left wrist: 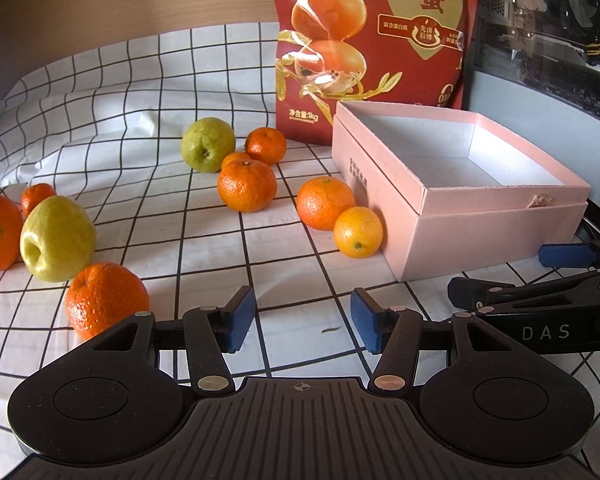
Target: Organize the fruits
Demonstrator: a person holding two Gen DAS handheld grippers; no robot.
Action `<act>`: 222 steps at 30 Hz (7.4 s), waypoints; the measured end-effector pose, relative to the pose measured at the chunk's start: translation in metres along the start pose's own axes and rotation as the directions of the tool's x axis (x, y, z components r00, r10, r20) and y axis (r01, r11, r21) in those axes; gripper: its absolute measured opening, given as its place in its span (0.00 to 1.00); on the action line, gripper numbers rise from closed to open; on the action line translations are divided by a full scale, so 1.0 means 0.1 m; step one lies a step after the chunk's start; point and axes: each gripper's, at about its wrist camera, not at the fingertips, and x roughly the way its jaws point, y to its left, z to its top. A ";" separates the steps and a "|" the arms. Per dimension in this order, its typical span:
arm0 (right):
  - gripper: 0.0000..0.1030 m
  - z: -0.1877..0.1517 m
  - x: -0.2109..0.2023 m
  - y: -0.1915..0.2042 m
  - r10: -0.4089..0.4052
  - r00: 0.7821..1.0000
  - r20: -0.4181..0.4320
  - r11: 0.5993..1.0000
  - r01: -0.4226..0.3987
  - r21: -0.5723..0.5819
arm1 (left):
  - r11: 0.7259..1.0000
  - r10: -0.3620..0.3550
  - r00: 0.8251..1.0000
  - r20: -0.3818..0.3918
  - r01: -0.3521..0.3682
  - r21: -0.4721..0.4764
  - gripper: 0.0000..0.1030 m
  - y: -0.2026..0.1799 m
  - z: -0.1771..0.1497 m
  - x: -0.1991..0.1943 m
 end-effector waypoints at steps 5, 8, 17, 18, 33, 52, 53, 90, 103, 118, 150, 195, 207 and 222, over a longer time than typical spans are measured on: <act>1.00 0.00 0.00 0.00 0.000 1.000 0.000 1.000 0.000 0.000 | 1.000 0.007 1.000 0.000 -0.007 0.004 0.58 -0.01 0.00 0.00; 1.00 0.00 0.00 0.00 0.000 1.000 0.000 1.000 0.000 0.000 | 1.000 0.007 1.000 0.000 -0.007 0.004 0.58 -0.01 0.00 0.00; 1.00 -0.02 0.00 0.00 -0.002 1.000 0.001 1.000 0.002 0.001 | 1.000 0.001 1.000 0.000 -0.001 -0.003 0.58 0.00 0.00 0.00; 1.00 -0.03 0.00 0.00 -0.002 1.000 0.002 1.000 0.002 0.001 | 1.000 -0.010 1.000 0.002 0.010 -0.011 0.56 0.02 0.00 0.00; 1.00 0.00 -0.07 0.20 -0.079 0.989 -0.122 0.994 0.087 0.064 | 0.964 0.022 0.997 -0.080 -0.042 -0.263 0.54 1.46 0.29 -0.62; 0.91 0.09 -0.61 0.98 0.169 0.977 -0.131 0.980 -0.181 -0.082 | 1.000 -0.003 0.937 -0.348 0.005 0.004 0.59 1.81 1.07 0.36; 0.91 0.08 -0.63 1.00 0.177 0.975 -0.132 0.978 -0.190 -0.090 | 1.000 -0.006 0.931 -0.366 0.012 0.016 0.60 1.81 1.07 0.39; 0.79 0.28 0.08 2.24 0.338 0.936 -0.097 0.848 -0.348 -0.399 | 0.929 -0.093 0.972 -0.215 0.007 -0.370 0.63 2.18 -0.14 -1.04; 0.47 0.28 -0.26 1.77 0.299 0.947 -0.119 0.897 -0.321 -0.305 | 0.944 -0.290 0.920 -0.264 0.231 -0.234 0.63 1.44 0.00 -0.91; 0.46 0.11 -1.04 -0.06 -0.080 0.996 -0.038 0.997 0.080 -0.001 | 0.823 -0.539 0.817 -0.202 0.562 0.076 0.63 -0.08 1.22 -0.43; 0.61 0.90 0.53 -0.35 -0.009 0.982 -0.189 1.000 0.006 -0.017 | 0.896 -0.290 0.864 -0.412 0.396 0.201 0.65 -0.93 1.76 1.58; 0.67 0.09 -0.36 0.50 0.110 0.991 -0.070 0.987 -0.117 -0.108 | 0.939 -0.339 0.906 -0.254 0.310 -0.146 0.45 0.34 1.10 0.86; 0.55 0.26 0.04 0.99 0.127 0.991 -0.039 0.973 -0.132 -0.188 | 0.941 -0.278 0.936 -0.214 0.222 -0.255 0.21 1.35 0.66 0.21; 0.47 0.48 0.21 1.64 0.109 0.993 0.050 0.888 -0.075 -0.454 | 0.946 -0.181 0.973 -0.141 0.133 -0.296 0.24 1.73 0.41 -0.14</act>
